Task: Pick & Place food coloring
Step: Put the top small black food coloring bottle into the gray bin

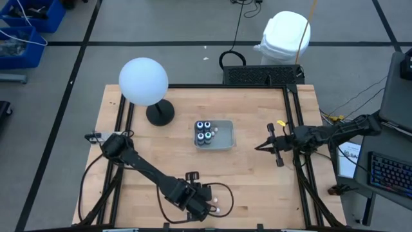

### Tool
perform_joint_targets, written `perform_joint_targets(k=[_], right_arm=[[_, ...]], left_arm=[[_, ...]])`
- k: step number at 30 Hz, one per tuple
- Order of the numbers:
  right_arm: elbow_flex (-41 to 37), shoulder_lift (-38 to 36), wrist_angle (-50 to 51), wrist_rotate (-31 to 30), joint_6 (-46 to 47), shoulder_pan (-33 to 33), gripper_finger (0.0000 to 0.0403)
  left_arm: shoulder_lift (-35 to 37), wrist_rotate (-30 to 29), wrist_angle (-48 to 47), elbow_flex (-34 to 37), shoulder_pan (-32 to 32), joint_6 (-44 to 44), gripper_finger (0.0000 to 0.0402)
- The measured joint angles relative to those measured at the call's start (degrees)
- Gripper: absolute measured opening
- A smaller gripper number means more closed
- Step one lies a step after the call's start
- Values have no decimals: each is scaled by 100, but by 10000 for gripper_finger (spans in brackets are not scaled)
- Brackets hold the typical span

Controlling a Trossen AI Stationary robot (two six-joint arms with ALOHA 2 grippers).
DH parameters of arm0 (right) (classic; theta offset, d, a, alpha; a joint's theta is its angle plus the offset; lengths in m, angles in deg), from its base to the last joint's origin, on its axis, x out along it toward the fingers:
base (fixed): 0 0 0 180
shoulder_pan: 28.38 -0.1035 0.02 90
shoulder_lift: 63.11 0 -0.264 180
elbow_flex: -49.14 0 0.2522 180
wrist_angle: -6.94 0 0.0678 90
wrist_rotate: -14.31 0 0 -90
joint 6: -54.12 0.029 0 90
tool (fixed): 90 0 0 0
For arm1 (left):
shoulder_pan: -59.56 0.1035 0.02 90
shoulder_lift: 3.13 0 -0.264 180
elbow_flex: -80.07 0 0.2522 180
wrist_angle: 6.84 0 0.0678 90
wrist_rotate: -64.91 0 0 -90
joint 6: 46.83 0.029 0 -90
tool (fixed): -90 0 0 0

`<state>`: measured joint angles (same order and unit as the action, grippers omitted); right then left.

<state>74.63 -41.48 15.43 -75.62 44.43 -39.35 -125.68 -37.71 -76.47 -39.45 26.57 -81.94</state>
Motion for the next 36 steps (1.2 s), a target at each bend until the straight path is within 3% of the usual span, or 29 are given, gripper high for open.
perform_joint_targets(k=[6,11,36], right_arm=[[0,92,-7,1,91,3,0],[0,92,-36,1,109,3,0],[0,94,-48,1,109,1,0]], left_arm=[[-335,161,229,11,-50,11,218],[-469,235,274,11,-53,86,244],[-459,211,690,463,62,292,248]])
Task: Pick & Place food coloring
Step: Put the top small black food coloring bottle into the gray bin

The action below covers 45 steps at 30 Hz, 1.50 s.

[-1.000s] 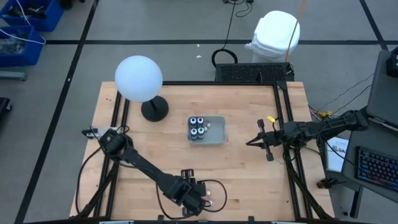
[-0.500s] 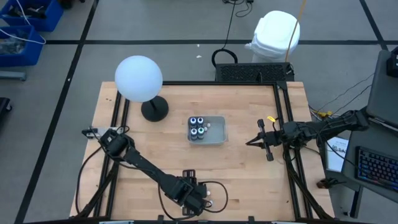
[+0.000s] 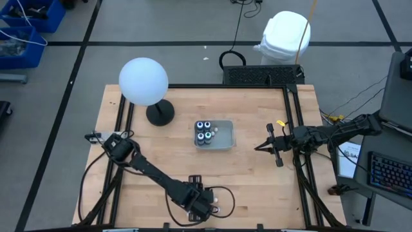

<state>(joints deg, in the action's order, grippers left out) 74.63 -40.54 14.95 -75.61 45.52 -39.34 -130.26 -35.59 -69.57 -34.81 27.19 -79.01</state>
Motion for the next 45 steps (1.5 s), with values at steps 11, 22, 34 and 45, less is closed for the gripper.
perform_joint_targets(k=[11,22,34,45], right_arm=[[2,0,0,0,0,0,0],[2,0,2,0,0,-2,0],[2,0,2,-2,0,-2,0],[4,0,4,-17,0,-2,0]], left_arm=[[0,72,0,0,113,37,203],[-2,258,-3,0,124,39,136],[58,552,-129,2,194,202,57],[962,217,-635,9,505,394,65]])
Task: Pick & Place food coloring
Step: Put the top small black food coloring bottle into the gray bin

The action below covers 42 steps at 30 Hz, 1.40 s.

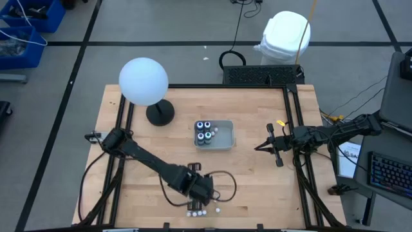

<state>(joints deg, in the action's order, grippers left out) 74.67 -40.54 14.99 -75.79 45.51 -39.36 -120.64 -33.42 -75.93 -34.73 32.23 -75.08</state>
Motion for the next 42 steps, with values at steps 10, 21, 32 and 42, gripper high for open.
perform_joint_targets(k=[10,21,32,42], right_arm=[[0,1,-1,-2,-3,0,0],[0,2,-4,-2,-52,0,0],[0,2,-2,-7,-89,2,0],[0,2,40,-5,-180,2,0]], left_arm=[[374,236,-523,-247,751,638,62],[234,-271,-381,-1438,1587,2269,62],[-122,-204,-103,-1585,2812,2602,62],[-905,267,4,-1580,3248,3099,62]])
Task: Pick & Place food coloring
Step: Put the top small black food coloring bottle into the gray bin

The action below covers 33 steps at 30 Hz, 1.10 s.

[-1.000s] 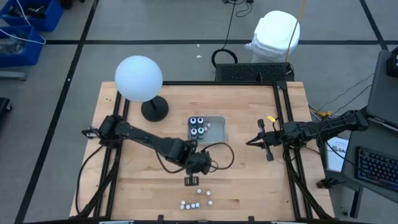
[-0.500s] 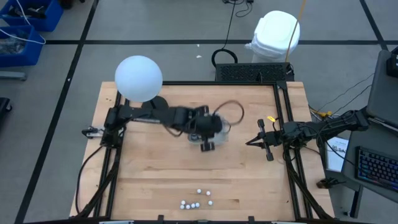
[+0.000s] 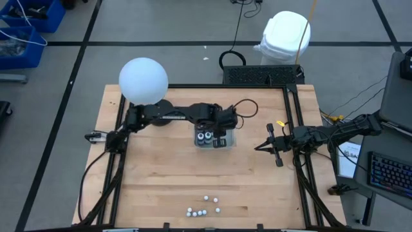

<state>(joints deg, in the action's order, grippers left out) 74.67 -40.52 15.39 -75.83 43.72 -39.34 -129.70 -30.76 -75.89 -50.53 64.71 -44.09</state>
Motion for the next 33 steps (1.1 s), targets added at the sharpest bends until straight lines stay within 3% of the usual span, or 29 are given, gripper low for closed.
perform_joint_targets(k=[13,33], right_arm=[[0,0,-36,-1,-100,0,0],[-2,-4,-3,0,-100,0,0]], left_arm=[[-343,372,359,4,172,-6,62],[-841,6,416,2,337,-195,63]])
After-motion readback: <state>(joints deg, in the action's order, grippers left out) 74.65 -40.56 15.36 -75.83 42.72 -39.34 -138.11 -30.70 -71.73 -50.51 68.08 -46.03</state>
